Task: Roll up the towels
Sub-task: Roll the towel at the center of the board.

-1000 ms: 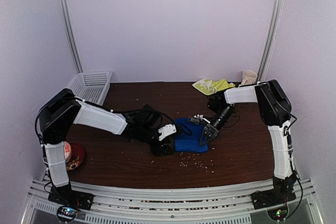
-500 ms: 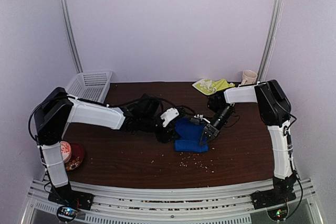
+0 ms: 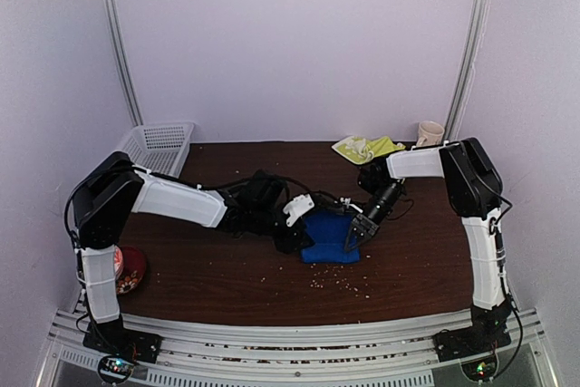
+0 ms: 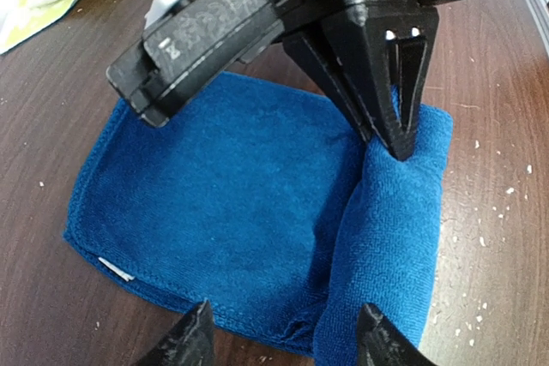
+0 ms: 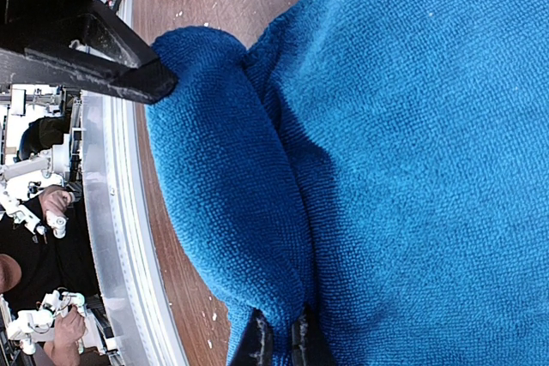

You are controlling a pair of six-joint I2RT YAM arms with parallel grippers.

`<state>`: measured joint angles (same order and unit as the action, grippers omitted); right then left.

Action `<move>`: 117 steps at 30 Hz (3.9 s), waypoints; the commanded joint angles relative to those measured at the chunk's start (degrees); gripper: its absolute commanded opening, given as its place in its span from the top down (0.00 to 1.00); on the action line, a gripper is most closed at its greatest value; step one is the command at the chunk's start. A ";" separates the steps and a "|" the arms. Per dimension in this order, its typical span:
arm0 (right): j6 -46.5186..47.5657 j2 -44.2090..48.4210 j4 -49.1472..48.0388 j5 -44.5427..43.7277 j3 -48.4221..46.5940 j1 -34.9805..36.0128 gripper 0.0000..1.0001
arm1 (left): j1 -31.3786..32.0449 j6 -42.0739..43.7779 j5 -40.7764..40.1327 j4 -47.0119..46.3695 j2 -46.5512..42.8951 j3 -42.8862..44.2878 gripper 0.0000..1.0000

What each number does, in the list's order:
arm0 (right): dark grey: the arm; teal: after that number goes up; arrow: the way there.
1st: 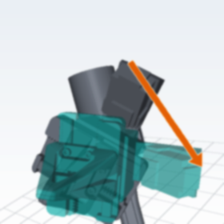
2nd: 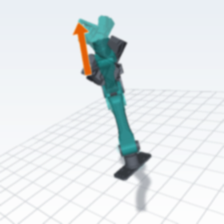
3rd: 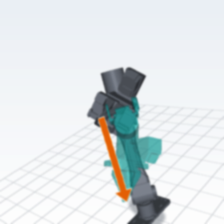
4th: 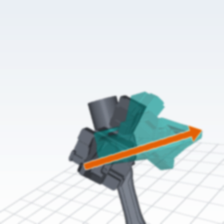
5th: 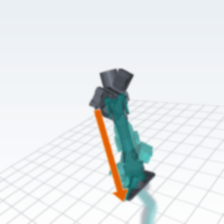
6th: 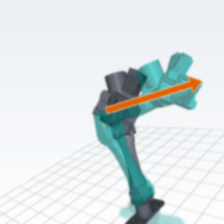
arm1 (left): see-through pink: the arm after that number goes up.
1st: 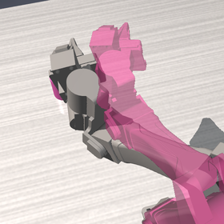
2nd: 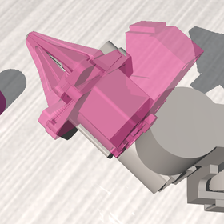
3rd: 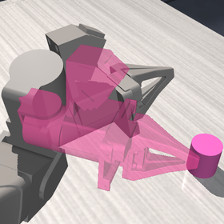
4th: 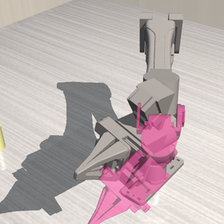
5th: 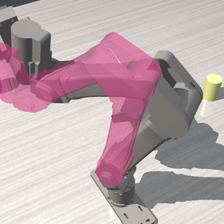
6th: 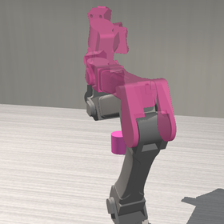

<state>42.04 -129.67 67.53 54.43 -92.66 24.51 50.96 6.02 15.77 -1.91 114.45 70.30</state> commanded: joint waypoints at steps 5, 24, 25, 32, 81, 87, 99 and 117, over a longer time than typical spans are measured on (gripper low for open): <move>0.84 -1.48 -2.34 -5.82 -0.59 0.01 0.93 | 1.67 0.02 -4.48 1.41 3.73 3.75 0.45; 5.22 3.79 -0.71 -8.85 -1.34 -0.17 0.70 | 4.01 0.39 -15.81 3.82 7.48 4.96 0.48; 5.50 4.29 -0.64 -9.02 -1.30 -0.17 0.69 | 4.10 0.35 -15.77 3.73 7.61 5.01 0.48; 6.43 6.72 -0.53 -9.54 -1.18 -0.90 0.65 | 4.76 0.52 -17.26 3.74 8.07 4.84 0.48; 12.22 -3.33 4.10 4.26 0.56 -1.91 0.95 | 5.20 0.56 -25.78 0.73 1.81 4.04 0.36; 13.21 -3.78 5.80 5.66 0.38 -2.49 0.95 | 5.20 1.24 -33.54 -5.07 -3.81 1.05 0.22; 15.01 -3.95 8.32 7.44 -1.18 -2.85 0.95 | 8.54 8.47 -22.69 -12.65 -6.35 -4.80 0.25; 15.48 -3.40 8.64 7.36 -1.36 -2.86 0.95 | 9.07 6.77 -25.56 -7.34 2.82 0.90 0.37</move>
<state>56.62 -132.46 75.64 62.17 -93.14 22.20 60.34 13.32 -6.33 -8.93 115.68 69.12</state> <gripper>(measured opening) 0.050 0.632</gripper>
